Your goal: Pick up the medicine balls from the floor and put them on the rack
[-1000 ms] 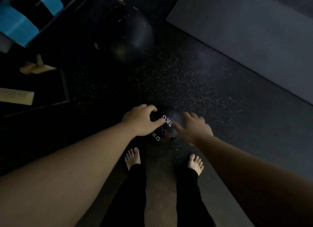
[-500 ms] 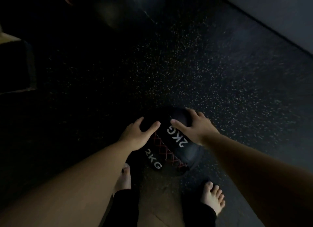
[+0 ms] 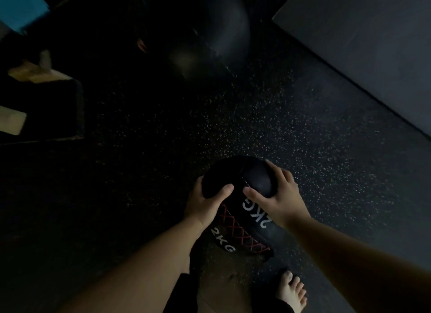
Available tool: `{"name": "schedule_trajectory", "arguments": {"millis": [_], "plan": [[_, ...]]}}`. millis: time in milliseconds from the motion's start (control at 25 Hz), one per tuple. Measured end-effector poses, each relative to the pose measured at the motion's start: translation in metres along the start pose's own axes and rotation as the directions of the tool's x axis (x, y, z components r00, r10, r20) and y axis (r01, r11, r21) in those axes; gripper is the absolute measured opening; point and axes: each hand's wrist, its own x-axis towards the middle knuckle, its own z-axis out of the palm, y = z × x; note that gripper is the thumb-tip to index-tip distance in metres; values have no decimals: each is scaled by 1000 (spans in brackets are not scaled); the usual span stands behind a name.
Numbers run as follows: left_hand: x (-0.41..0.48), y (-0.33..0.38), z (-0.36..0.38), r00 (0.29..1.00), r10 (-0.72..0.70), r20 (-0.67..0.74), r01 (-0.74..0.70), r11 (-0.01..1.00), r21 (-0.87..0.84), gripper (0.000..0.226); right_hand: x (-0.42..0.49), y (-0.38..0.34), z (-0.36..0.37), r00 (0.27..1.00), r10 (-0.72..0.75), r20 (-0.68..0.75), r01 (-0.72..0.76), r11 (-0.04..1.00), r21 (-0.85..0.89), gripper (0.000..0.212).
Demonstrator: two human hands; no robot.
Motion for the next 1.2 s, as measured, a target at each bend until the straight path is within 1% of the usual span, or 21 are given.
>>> {"name": "schedule_trajectory", "arguments": {"millis": [120,200,280,360,440,520,560,600,680,720,800,880,960,1080,1200], "plan": [[-47,81,-40,988,134,-80,-135,991,-7,126,-21,-96,-55,990,-112,-83,112,994,-4,122],[-84,148,-78,962,233,-139,-237,971,-17,128,-32,-170,-94,970,-201,-135,204,979,8,118],[-125,222,-124,922,337,-192,-349,937,-34,126,-44,-253,-134,937,-297,-187,305,952,15,115],[-174,297,-176,857,446,-256,-472,880,-45,122,-65,-349,-179,885,-401,-235,411,912,-10,116],[-231,370,-232,781,541,-312,-583,811,-53,121,-97,-450,-225,809,-513,-287,520,852,-56,118],[-286,437,-288,680,623,-386,-689,724,-46,127,-132,-546,-266,720,-605,-339,620,781,-75,119],[-313,466,-314,618,657,-432,-738,674,-30,126,-150,-588,-283,672,-643,-368,664,743,-86,118],[-347,496,-346,551,684,-478,-783,623,-11,120,-174,-636,-299,610,-690,-390,716,691,-102,116],[-419,548,-406,424,736,-528,-858,512,26,101,-224,-725,-325,499,-758,-421,794,594,-128,109],[-456,569,-434,363,759,-541,-885,463,56,93,-250,-766,-336,450,-782,-432,823,551,-138,107],[-525,603,-489,249,782,-572,-909,392,141,84,-299,-839,-350,347,-821,-454,874,459,-161,108],[-575,627,-535,137,776,-616,-912,341,226,77,-331,-896,-356,262,-844,-468,913,374,-162,107],[-617,645,-578,49,766,-641,-906,304,294,79,-355,-949,-357,196,-859,-473,947,291,-136,108],[-658,663,-628,-39,742,-669,-870,304,388,92,-368,-1015,-353,112,-880,-462,975,187,-119,112],[-677,683,-660,-114,703,-702,-839,311,447,102,-363,-1069,-353,38,-905,-424,993,80,-82,110]]}}
